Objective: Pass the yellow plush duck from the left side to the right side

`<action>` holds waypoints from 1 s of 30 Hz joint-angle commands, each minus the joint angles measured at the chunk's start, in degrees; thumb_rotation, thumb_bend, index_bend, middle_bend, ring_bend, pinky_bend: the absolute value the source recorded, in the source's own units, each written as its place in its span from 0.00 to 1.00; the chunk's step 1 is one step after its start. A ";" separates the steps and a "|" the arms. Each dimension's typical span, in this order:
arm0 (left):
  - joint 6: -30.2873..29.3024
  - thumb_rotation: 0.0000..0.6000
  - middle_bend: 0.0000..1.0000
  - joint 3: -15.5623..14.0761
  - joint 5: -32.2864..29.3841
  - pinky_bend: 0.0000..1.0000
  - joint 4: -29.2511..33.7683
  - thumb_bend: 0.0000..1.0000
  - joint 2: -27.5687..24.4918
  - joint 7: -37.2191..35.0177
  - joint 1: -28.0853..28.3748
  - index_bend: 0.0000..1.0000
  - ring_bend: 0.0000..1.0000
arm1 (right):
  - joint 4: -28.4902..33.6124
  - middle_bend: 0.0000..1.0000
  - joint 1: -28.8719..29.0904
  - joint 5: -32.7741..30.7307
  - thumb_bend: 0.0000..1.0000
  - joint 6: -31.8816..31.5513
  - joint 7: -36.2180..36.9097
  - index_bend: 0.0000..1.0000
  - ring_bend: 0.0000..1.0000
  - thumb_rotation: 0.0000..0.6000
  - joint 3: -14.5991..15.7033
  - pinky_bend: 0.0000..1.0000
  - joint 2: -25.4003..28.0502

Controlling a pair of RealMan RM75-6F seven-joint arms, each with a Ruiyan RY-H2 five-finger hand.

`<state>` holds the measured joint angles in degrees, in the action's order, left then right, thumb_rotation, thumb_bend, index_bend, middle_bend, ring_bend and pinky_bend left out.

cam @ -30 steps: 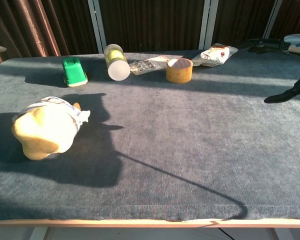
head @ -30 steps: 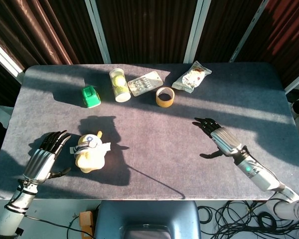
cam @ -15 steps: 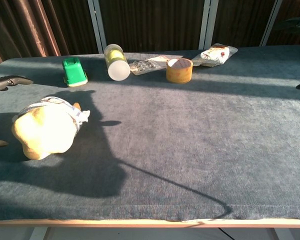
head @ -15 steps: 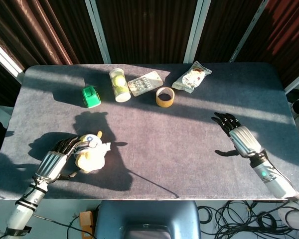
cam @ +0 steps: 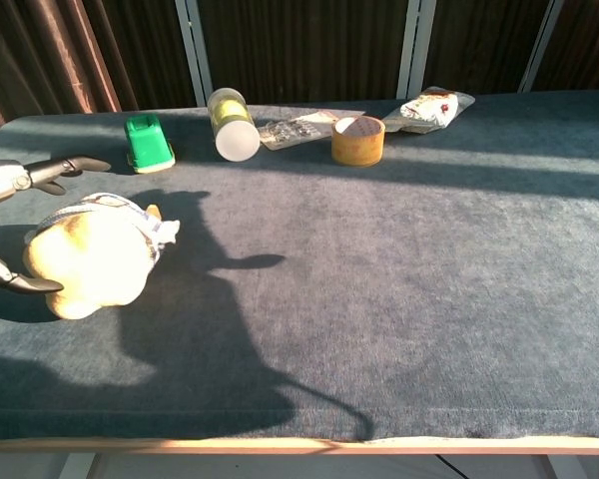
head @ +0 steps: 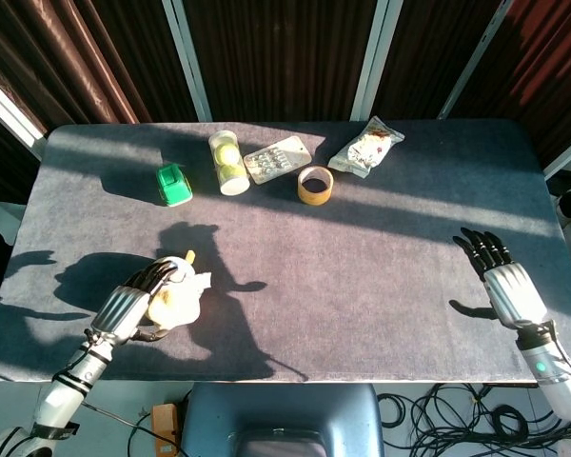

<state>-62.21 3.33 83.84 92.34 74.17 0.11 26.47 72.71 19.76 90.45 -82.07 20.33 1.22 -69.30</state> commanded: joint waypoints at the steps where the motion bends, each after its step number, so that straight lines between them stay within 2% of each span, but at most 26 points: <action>1: 2.32 1.00 0.00 0.48 -2.77 0.15 -0.75 0.15 1.29 3.96 1.22 0.00 0.00 | 1.87 0.00 -1.17 0.45 0.00 -0.59 -0.89 0.00 0.00 1.00 0.72 0.00 1.53; 7: 5.57 1.00 0.00 0.73 -7.85 0.16 -1.26 0.15 2.39 9.02 2.47 0.00 0.00 | 5.77 0.00 -3.38 3.18 0.00 -3.20 -3.27 0.00 0.00 1.00 2.03 0.00 4.05; 14: 4.78 1.00 0.05 1.03 -8.72 0.20 -1.94 0.15 3.94 8.12 2.29 0.00 0.07 | 7.04 0.00 -5.01 5.73 0.00 -5.88 -6.52 0.00 0.00 1.00 2.57 0.00 4.36; 18: 2.07 1.00 0.20 1.51 -6.63 0.32 -2.64 0.15 6.26 3.58 1.61 0.03 0.24 | 7.16 0.00 -5.36 5.87 0.00 -5.79 -6.94 0.00 0.00 1.00 2.33 0.00 4.30; 20: -0.90 1.00 0.31 1.60 -4.48 0.39 -4.76 0.15 8.92 -0.02 0.76 0.10 0.33 | 7.21 0.00 -5.35 5.77 0.00 -5.41 -6.65 0.00 0.00 1.00 2.10 0.00 4.37; 21: -1.99 1.00 0.37 1.67 -3.83 0.43 -5.74 0.15 9.90 -1.15 0.48 0.17 0.38 | 7.22 0.00 -5.33 5.75 0.00 -5.28 -6.61 0.00 0.00 1.00 1.99 0.00 4.38; 23: -4.37 1.00 0.52 1.91 -2.81 0.50 -8.04 0.15 12.21 -2.86 -0.13 0.36 0.50 | 7.22 0.00 -5.37 5.83 0.00 -5.04 -6.53 0.00 0.00 1.00 1.88 0.00 4.43; 26: -5.09 1.00 0.71 1.82 -3.21 0.52 -9.81 0.16 14.17 -2.80 -0.57 0.60 0.66 | 7.24 0.00 -5.45 6.13 0.00 -4.75 -6.36 0.00 0.00 1.00 1.85 0.00 4.55; 30: -5.08 1.00 0.82 1.95 -4.43 0.53 -10.59 0.18 14.96 -0.73 -0.79 0.69 0.75 | 7.24 0.00 -5.48 6.32 0.00 -4.40 -6.44 0.00 0.00 1.00 1.66 0.00 4.59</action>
<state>-67.04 5.15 79.85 82.18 88.76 -1.72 25.87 79.94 14.28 96.75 -86.50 13.90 2.90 -64.72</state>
